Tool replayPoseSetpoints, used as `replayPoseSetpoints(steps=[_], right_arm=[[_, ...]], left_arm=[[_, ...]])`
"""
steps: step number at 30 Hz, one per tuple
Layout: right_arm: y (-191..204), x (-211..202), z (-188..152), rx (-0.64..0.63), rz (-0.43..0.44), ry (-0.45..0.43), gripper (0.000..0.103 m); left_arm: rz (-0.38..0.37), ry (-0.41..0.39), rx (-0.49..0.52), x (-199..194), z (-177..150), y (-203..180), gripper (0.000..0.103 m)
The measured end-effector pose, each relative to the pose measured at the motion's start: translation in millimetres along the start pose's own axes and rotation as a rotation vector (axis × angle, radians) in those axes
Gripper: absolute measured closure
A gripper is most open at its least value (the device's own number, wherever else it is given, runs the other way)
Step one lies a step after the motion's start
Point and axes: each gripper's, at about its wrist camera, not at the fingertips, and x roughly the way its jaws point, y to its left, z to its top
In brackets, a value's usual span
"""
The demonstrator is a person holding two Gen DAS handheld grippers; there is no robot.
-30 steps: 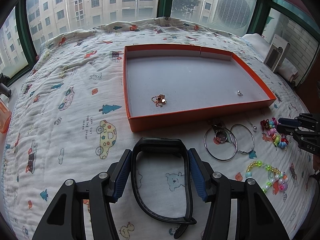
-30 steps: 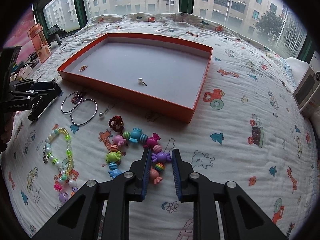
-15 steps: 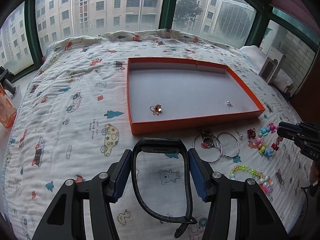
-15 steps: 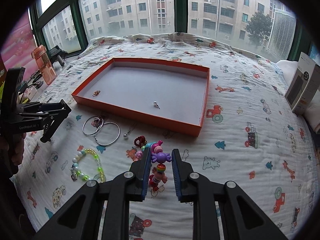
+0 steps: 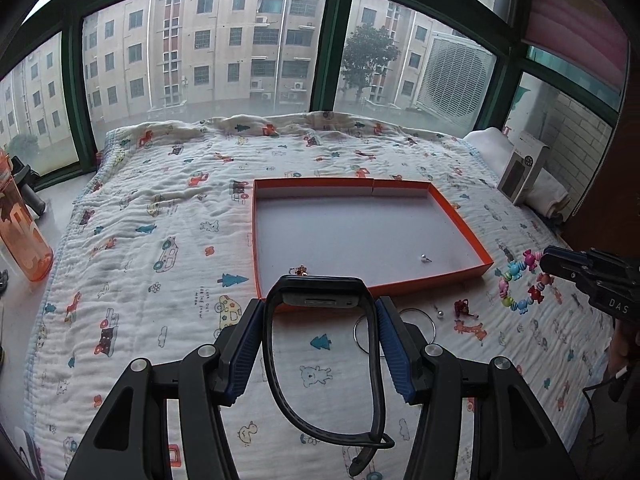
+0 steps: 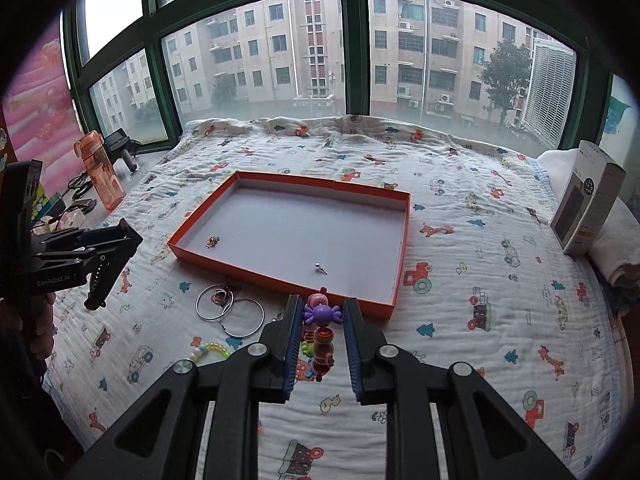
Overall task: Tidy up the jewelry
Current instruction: 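Carry band and bracelet into the orange tray and open both tools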
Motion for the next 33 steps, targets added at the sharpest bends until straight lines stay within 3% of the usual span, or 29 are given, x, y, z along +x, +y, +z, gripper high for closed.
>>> replayPoseSetpoints(steps=[15, 33], right_arm=[[-6.3, 23.5, 38.3, 0.046, -0.031, -0.059, 0.079], [-16.5, 103.8, 56.9, 0.141, -0.012, 0.011, 0.079]], left_arm=[[-0.013, -0.029, -0.011, 35.0, 55.5, -7.6, 0.043], [-0.034, 0.068, -0.059, 159.4, 99.4, 11.0, 0.043]])
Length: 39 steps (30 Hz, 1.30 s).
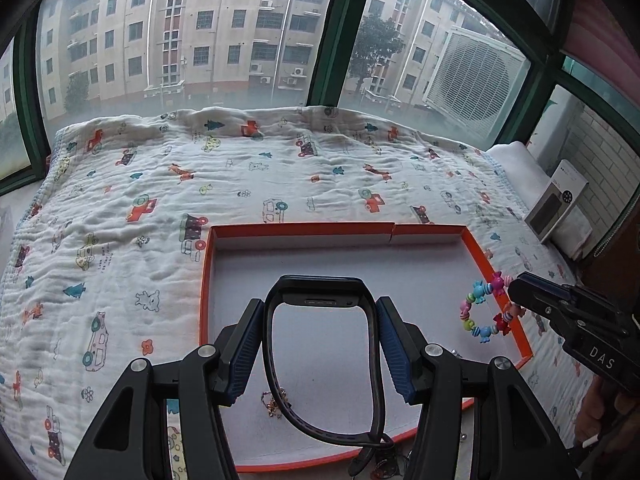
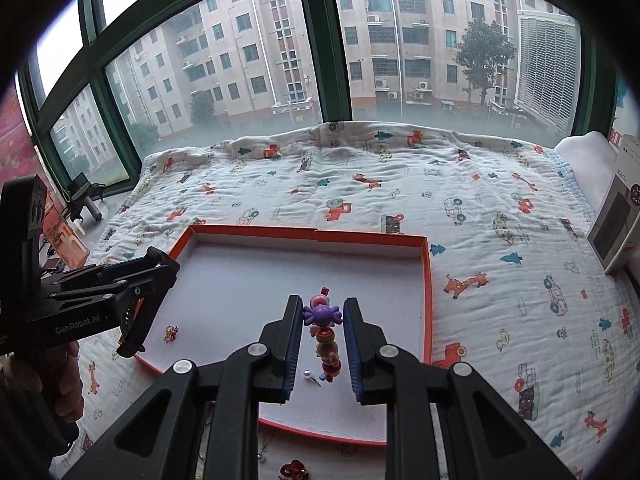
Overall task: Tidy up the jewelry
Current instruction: 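Carry band and bracelet into the orange tray and open both tools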
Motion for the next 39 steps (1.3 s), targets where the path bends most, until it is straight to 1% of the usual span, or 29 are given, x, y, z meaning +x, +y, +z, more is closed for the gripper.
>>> replayPoseSetpoints(steps=[6, 14, 17, 26, 32, 35, 37, 39], right_arm=[[-5.4, 19.1, -4.9, 0.019, -0.008, 0.04, 0.079], [-11.8, 30.9, -12.9, 0.023, -0.047, 0.074, 0.079], [-12.8, 33.7, -15.2, 0.018, -0.059, 0.085, 0.079], [-16.7, 38.0, -19.0, 0.038, -0.044, 0.111, 0.079], [-18.2, 37.3, -18.9, 0.048, -0.042, 0.116, 0.078], [-17.2, 35.4, -18.2, 0.042, -0.037, 0.118, 0.07], [-14.7, 32.0, -17.9, 0.03, -0.046, 0.11, 0.06], [-12.1, 28.0, -17.1, 0.016, -0.052, 0.1, 0.057]], left_arm=[[0.003, 0.037, -0.016, 31.8, 2.5, 3.7, 0.043], [0.029, 0.076, 0.006, 52.7, -3.9, 3.9, 0.043], [0.033, 0.084, 0.003, 56.5, -5.7, 4.5, 0.041], [0.044, 0.092, 0.005, 59.5, -7.3, 4.3, 0.038], [0.034, 0.085, -0.008, 56.5, -4.7, 6.4, 0.037], [0.033, 0.082, -0.009, 53.2, -4.4, 6.2, 0.037], [0.038, 0.079, -0.009, 50.1, -4.2, 5.6, 0.034], [0.038, 0.073, -0.011, 46.0, -4.1, 5.6, 0.034]])
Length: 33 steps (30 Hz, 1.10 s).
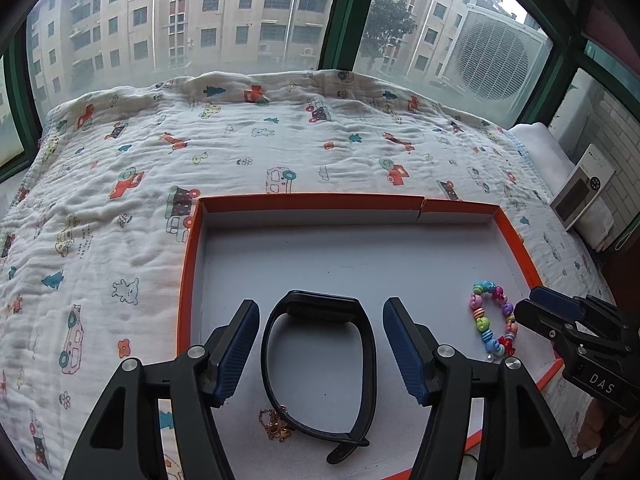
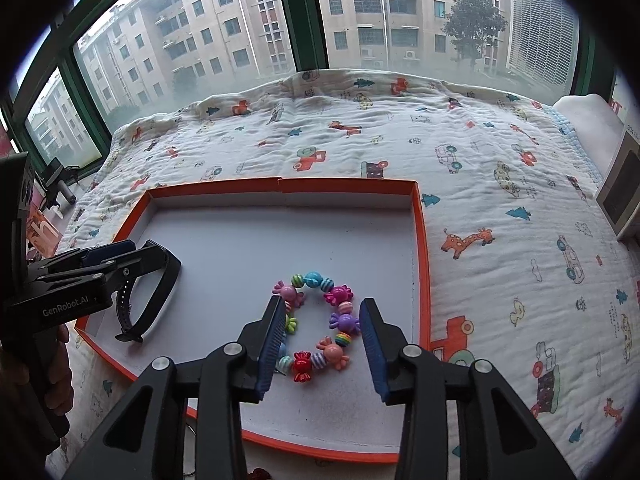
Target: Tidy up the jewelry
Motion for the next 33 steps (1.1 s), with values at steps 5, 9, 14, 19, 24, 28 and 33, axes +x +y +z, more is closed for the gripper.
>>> replayPoseSetpoints(steps=[5, 9, 14, 19, 24, 28, 33], right_arm=[[7.6, -14.4, 1.4, -0.028, 0.002, -0.02, 0.054], [15.8, -28.1, -1.2, -0.056, -0.007, -0.038, 0.051], [21.2, -46.3, -10.6, -0.066, 0.002, -0.051, 0.049], [22.8, -64.1, -24.8, -0.066, 0.007, -0.054, 0.046], [22.9, -77.9, -44.3, -0.084, 0.003, -0.045, 0.042], [20.9, -84.8, -62.6, -0.099, -0.005, -0.028, 0.041], [16.4, -92.2, -86.9, -0.094, -0.002, 0.0, 0.041]], left_arm=[[-0.001, -0.023, -0.008, -19.4, -1.3, -0.5, 0.034], [-0.006, -0.046, -0.024, -42.1, -5.9, -0.5, 0.034], [0.004, -0.066, -0.037, -74.8, -20.6, -0.6, 0.034], [0.019, -0.075, -0.042, -107.2, -44.1, -1.1, 0.034], [0.038, -0.073, -0.042, -132.4, -73.4, -1.2, 0.033], [0.037, -0.065, -0.051, -146.8, -100.2, -2.1, 0.033], [0.031, -0.044, -0.045, -157.1, -130.3, -6.1, 0.033]])
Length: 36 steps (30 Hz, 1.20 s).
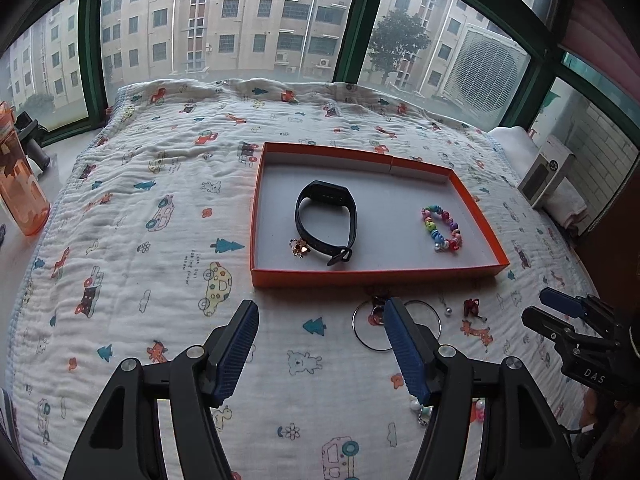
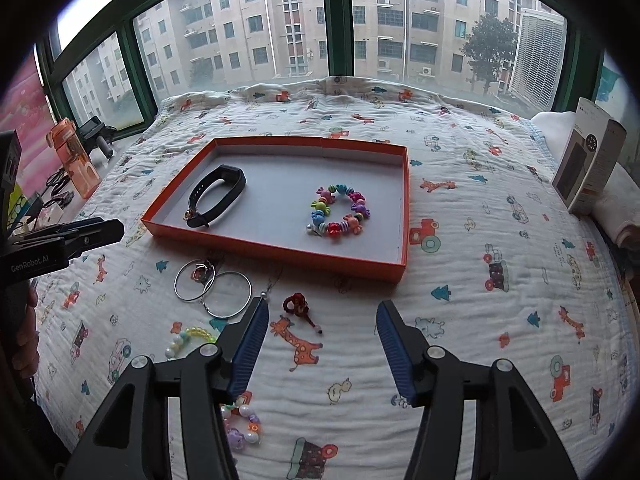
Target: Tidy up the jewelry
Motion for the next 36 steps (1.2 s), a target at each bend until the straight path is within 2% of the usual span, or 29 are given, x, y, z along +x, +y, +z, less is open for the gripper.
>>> replayPoseSetpoints(steps=[10, 19, 29, 36], right_arm=[[4.1, -6.2, -44.5, -0.06, -0.023, 0.046, 0.041], [-7.0, -6.8, -61.6, -0.022, -0.005, 0.075, 0.041], [4.8, -7.9, -68.8, -0.053, 0.018, 0.081, 0.041], [7.5, -10.7, -71.1, -0.045, 0.065, 0.086, 0.041]], left_arm=[[-0.054, 0.067, 0.055, 1.0, -50.1, -24.6, 0.033], [-0.082, 0.138, 0.101, 14.1, -84.0, -45.3, 0.034], [-0.095, 0.162, 0.121, 14.9, -98.7, -52.2, 0.034], [-0.107, 0.16, 0.138, 15.1, -98.4, -58.9, 0.034]])
